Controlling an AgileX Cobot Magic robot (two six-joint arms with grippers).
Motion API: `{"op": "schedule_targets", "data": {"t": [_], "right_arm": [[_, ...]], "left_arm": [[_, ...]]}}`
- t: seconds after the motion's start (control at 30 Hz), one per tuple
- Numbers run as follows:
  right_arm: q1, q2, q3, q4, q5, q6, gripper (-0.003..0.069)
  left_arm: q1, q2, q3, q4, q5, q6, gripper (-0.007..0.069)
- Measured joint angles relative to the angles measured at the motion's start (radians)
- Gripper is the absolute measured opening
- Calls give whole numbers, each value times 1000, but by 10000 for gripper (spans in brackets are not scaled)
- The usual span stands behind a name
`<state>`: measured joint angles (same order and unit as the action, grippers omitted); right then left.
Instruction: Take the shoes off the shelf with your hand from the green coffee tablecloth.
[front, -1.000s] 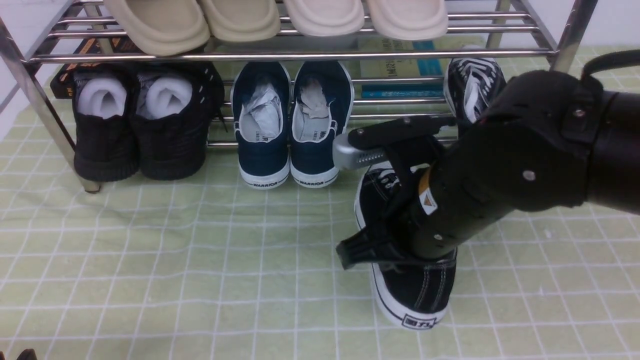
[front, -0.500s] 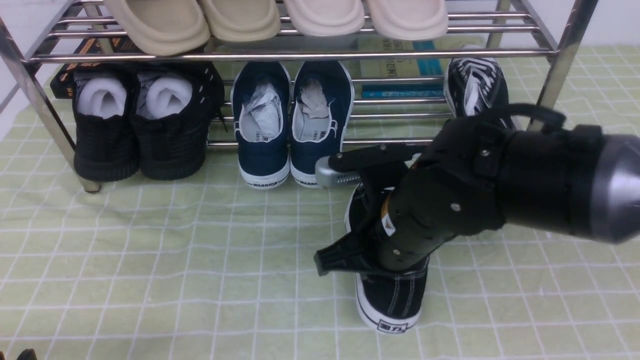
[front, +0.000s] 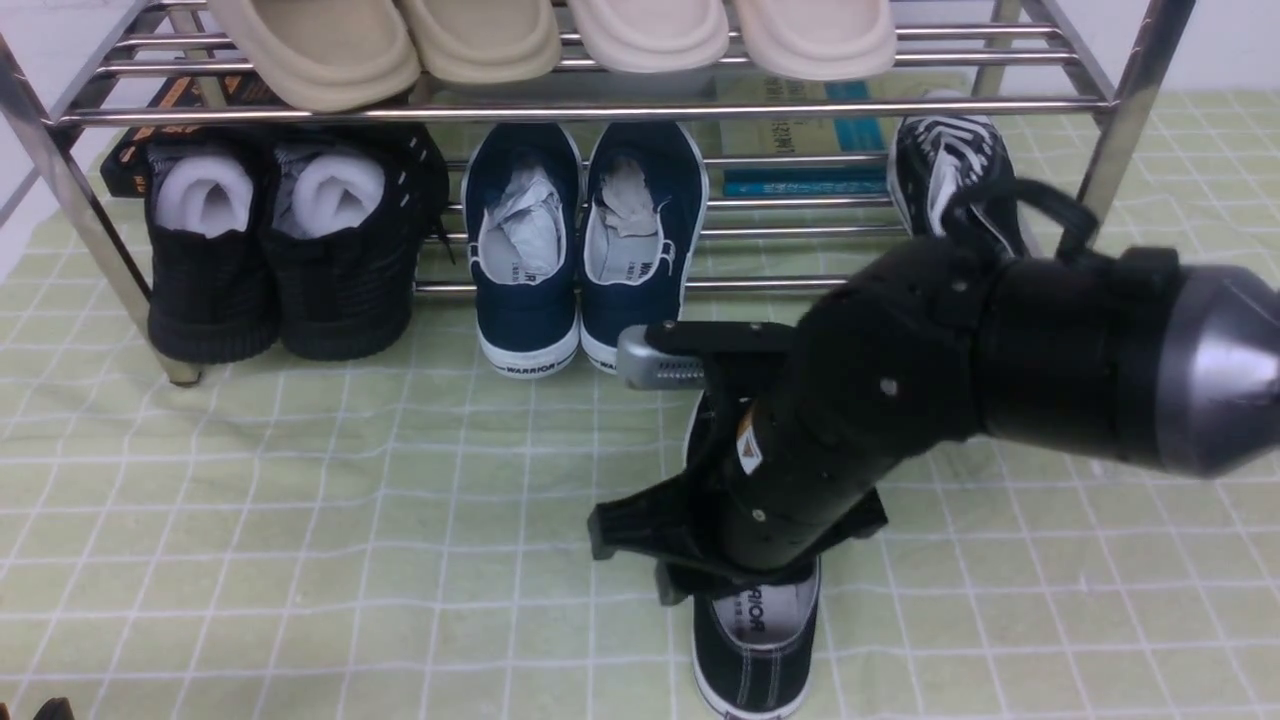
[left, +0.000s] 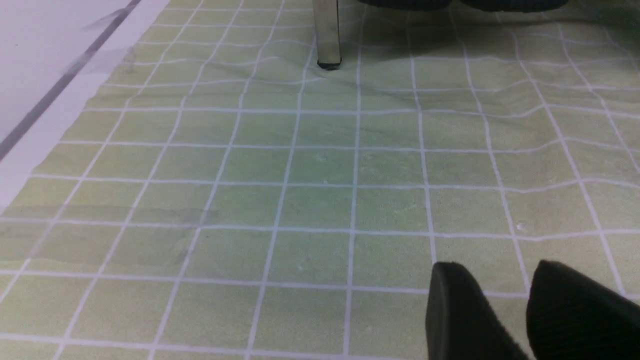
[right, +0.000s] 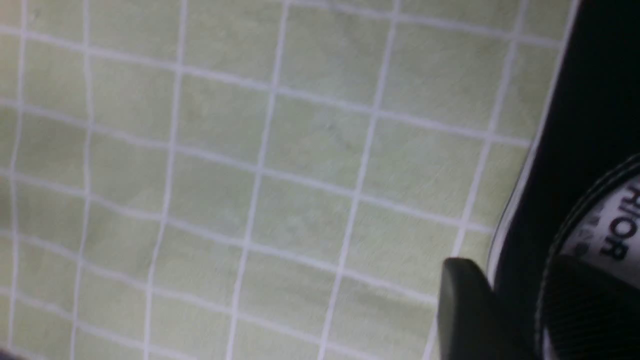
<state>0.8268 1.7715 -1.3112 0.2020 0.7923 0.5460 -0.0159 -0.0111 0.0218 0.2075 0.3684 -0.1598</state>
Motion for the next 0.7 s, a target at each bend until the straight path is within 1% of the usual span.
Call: {"op": "schedule_targets", "data": {"t": [0.03,0.07,0.1,0.13,0.23,0.27,0.33,0.37,0.4,0.43,0.47,0.5,0.53,0.57,0.7], "right_arm": [[0,0,-10,5,14,-13,307],[-10,-4,-59,8,94,-73,343],[-11,-5,-65,8,104,-90,349],[-28,-10,-119,0,191,-159,363],[-70,-25,-209,-32,354,-255,353],[-91,-29,-249,-54,395,-293,327],[-127,-37,-273,-89,415,-325,261],[-147,-40,-278,-106,424,-336,211],[-151,-41,-280,-109,426,-340,201],[-185,-41,-282,-133,431,-350,109],[-190,-41,-282,-138,431,-350,85],[-229,-41,-282,-152,434,-353,12],[-234,-41,-282,-154,434,-353,1],[-267,-40,-282,-161,434,-353,-12],[-350,-40,-282,-170,367,-353,-9]], "left_arm": [[0,0,0,0,0,0,240],[0,0,0,0,0,0,240],[0,0,0,0,0,0,240],[0,0,0,0,1,0,240],[0,0,0,0,1,0,240],[0,0,0,0,1,0,240],[0,0,0,0,1,0,240],[0,0,0,0,1,0,240],[0,0,0,0,1,0,240],[0,0,0,0,1,0,240],[0,0,0,0,1,0,240],[0,0,0,0,1,0,240],[0,0,0,0,1,0,240],[0,0,0,0,1,0,240],[0,0,0,0,1,0,240]]}}
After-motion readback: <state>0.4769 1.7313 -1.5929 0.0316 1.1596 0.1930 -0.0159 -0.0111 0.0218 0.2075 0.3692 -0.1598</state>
